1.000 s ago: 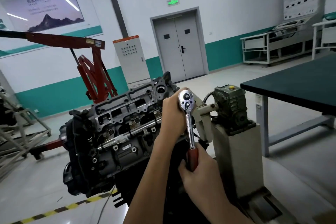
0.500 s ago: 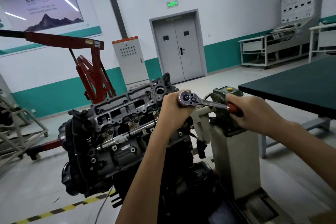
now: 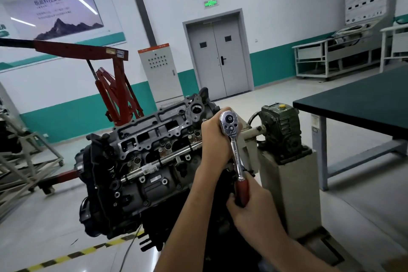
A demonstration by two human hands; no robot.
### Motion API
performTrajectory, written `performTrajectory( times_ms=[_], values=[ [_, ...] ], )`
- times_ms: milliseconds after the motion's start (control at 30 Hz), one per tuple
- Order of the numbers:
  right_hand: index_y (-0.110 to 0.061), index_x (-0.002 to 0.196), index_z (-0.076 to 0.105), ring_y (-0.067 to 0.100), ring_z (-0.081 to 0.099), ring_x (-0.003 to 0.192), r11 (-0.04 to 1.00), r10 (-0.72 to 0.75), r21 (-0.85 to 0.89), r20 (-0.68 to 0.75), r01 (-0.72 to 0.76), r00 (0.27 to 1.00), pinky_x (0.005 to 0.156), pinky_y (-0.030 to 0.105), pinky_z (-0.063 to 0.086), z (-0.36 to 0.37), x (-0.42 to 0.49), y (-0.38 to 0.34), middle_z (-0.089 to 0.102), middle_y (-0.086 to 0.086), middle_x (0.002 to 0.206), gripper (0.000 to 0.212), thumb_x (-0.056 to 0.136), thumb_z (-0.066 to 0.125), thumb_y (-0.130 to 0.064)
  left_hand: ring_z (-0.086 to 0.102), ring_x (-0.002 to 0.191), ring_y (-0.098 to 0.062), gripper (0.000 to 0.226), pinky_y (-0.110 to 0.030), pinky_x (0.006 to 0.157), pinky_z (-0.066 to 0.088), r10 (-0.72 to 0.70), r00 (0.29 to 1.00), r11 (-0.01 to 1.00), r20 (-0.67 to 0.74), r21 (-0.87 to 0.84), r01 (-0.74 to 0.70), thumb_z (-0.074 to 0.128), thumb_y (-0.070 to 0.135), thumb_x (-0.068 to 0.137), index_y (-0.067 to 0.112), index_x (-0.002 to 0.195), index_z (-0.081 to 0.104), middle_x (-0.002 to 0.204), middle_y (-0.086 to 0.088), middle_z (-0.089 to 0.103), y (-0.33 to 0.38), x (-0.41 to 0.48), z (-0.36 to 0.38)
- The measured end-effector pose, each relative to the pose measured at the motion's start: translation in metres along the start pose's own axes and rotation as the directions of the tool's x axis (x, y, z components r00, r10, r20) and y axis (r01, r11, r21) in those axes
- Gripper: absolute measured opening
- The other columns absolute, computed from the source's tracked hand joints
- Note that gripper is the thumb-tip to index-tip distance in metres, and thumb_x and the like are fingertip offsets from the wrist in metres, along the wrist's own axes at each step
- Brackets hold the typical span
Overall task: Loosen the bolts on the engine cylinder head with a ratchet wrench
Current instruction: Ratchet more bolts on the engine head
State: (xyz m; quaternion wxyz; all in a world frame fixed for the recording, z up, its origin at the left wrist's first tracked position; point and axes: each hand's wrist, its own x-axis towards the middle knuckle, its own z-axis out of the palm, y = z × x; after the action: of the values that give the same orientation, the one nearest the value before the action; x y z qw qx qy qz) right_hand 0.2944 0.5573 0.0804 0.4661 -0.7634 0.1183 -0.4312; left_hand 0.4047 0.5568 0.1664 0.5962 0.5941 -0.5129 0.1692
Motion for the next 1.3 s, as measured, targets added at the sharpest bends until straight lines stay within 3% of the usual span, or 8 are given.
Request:
performTrajectory(
  times_ms=[167, 367, 500, 633, 800, 967, 1167, 1300],
  values=[
    [-0.023, 0.099, 0.053, 0.004, 0.055, 0.053, 0.892, -0.050, -0.417, 0.291, 0.174, 0.955, 0.051, 0.016, 0.046, -0.080, 0.044, 0.027, 0.056, -0.005, 0.067, 0.027, 0.079, 0.064, -0.010, 0.032, 0.049, -0.006, 0.043, -0.017, 0.047, 0.026, -0.054, 0.998, 0.994, 0.018, 0.092, 0.052, 0.060, -0.012, 0.070, 0.019, 0.050, 0.037, 0.047, 0.011, 0.038, 0.003, 0.004, -0.003],
    [-0.012, 0.087, 0.055, 0.009, 0.041, 0.049, 0.531, -0.299, -0.678, 0.411, 0.508, 0.861, 0.049, 0.011, 0.024, -0.139, 0.120, 0.006, 0.056, -0.002, 0.061, 0.031, 0.064, 0.073, -0.002, 0.036, 0.056, -0.011, 0.024, -0.026, 0.052, 0.031, -0.094, 0.980, 0.994, 0.178, 0.069, 0.083, 0.069, -0.002, 0.078, -0.006, 0.062, 0.051, 0.058, -0.014, 0.047, 0.007, 0.010, -0.013],
    [-0.023, 0.089, 0.050, -0.002, 0.049, 0.048, 0.722, -0.215, -0.579, 0.332, 0.379, 0.918, 0.043, 0.009, 0.035, -0.117, 0.090, 0.021, 0.050, -0.013, 0.062, 0.033, 0.073, 0.069, -0.002, 0.039, 0.055, -0.006, 0.022, -0.022, 0.053, 0.035, -0.066, 0.991, 0.997, 0.116, 0.056, 0.060, 0.070, -0.002, 0.074, 0.006, 0.063, 0.054, 0.057, 0.005, 0.051, 0.003, 0.002, -0.010],
    [-0.021, 0.087, 0.056, 0.012, 0.054, 0.047, 0.941, -0.079, -0.324, 0.073, 0.098, 0.994, 0.050, 0.013, 0.043, -0.057, 0.027, 0.020, 0.055, -0.001, 0.057, 0.022, 0.075, 0.067, -0.007, 0.038, 0.053, -0.003, 0.036, -0.016, 0.052, 0.032, -0.040, 0.998, 0.998, 0.050, 0.049, 0.038, 0.067, 0.003, 0.075, 0.028, 0.064, 0.043, 0.055, 0.015, 0.046, 0.003, 0.000, -0.003],
    [-0.022, 0.068, 0.048, 0.002, 0.046, 0.043, 0.999, 0.043, 0.032, -0.037, -0.042, 0.998, 0.040, 0.005, 0.031, 0.010, -0.005, -0.005, 0.049, -0.001, 0.050, 0.026, 0.072, 0.064, -0.002, 0.027, 0.051, -0.003, 0.036, -0.016, 0.050, 0.024, -0.001, 0.999, 1.000, 0.050, 0.028, 0.000, 0.060, 0.006, 0.077, 0.020, 0.056, 0.034, 0.052, 0.013, 0.032, 0.005, 0.003, -0.004],
    [-0.026, 0.073, 0.051, 0.007, 0.048, 0.045, 0.993, -0.029, -0.116, 0.062, 0.036, 0.998, 0.042, 0.009, 0.036, -0.020, 0.009, 0.011, 0.049, 0.001, 0.050, 0.029, 0.072, 0.064, -0.001, 0.029, 0.048, -0.002, 0.044, -0.014, 0.048, 0.025, -0.042, 0.994, 0.998, 0.102, 0.058, 0.036, 0.059, -0.005, 0.074, 0.022, 0.051, 0.032, 0.048, 0.012, 0.033, 0.005, 0.008, -0.010],
    [-0.015, 0.092, 0.057, 0.000, 0.045, 0.040, 0.708, -0.216, -0.581, 0.363, 0.401, 0.906, 0.042, 0.005, 0.030, -0.119, 0.082, 0.017, 0.046, -0.016, 0.056, 0.036, 0.065, 0.074, 0.002, 0.028, 0.053, -0.007, 0.030, -0.019, 0.049, 0.026, -0.118, 0.982, 0.988, 0.147, 0.116, 0.102, 0.060, -0.010, 0.076, 0.002, 0.054, 0.045, 0.054, -0.005, 0.041, 0.005, 0.012, -0.011],
    [-0.009, 0.084, 0.056, 0.023, 0.053, 0.045, 0.527, -0.323, -0.702, 0.357, 0.480, 0.876, 0.048, 0.022, 0.031, -0.133, 0.115, 0.001, 0.057, 0.004, 0.059, 0.034, 0.057, 0.075, 0.001, 0.032, 0.054, -0.006, 0.029, -0.017, 0.050, 0.029, -0.127, 0.977, 0.988, 0.170, 0.112, 0.109, 0.068, -0.003, 0.079, 0.008, 0.058, 0.052, 0.056, 0.000, 0.045, 0.008, 0.012, -0.014]
  ],
)
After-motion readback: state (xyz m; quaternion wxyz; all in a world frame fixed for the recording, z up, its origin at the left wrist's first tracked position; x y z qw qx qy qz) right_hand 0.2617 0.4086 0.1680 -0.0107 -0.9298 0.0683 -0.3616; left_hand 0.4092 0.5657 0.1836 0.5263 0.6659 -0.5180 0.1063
